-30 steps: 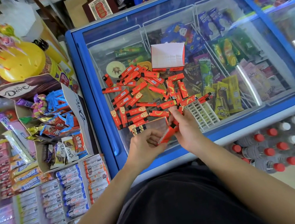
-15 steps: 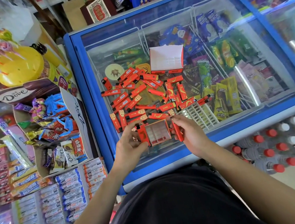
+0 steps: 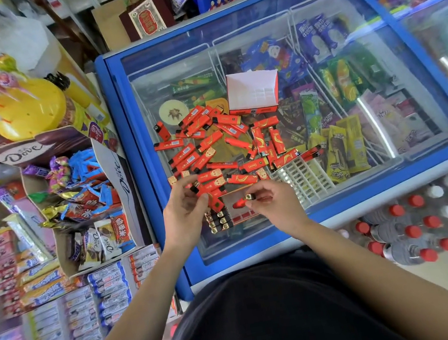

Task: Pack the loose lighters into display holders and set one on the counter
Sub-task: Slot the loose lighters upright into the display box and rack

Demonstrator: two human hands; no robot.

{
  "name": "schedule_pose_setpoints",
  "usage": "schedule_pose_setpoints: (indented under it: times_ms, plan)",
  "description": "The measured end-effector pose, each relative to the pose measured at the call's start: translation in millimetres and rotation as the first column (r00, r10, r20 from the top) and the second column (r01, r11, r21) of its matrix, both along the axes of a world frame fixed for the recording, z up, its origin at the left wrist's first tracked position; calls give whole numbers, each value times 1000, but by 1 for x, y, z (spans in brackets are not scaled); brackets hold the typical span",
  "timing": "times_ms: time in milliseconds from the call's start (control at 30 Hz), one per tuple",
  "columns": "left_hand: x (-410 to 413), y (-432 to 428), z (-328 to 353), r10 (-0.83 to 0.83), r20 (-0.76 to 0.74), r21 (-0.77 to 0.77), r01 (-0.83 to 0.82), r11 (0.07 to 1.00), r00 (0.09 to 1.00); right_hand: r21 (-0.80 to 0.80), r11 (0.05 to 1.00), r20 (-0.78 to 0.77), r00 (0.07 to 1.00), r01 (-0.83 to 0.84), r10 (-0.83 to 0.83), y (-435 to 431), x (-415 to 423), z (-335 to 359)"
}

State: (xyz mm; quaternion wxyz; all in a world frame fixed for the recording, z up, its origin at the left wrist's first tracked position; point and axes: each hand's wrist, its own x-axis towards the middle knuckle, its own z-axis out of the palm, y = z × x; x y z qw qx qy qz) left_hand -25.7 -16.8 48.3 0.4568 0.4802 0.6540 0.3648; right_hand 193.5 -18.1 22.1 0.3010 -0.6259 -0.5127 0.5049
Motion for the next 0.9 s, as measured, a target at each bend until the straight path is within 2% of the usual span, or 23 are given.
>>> schedule_pose_setpoints:
  times_ms: [167,267,400,600,800,900]
  plan:
    - [-14,-11,-5,11,41,-14,-10,1000,999,166,980,170,982,-109,80,12,-19,-13]
    - [-21,-18,-13,13,1,-22,-13,1000,1000,289,938,276,955,-190,108,13,-23,-17]
    - [-24,-24,-16,46,18,-29,-46,999,999,402,881,358,928,-251,101,11,-25,-22]
    - [-26,-29,-15,59,103,-71,-52,996,993,479,812,392,909,-332,141,7,-24,-31]
    - [-27,-30,-15,48,102,-82,-40,996,994,470,739,534,822,-482,197,10,-15,-39]
    - [-23,-28,-10,41,79,-85,-34,996,996,491,760,536,835,-425,120,6,-5,-33]
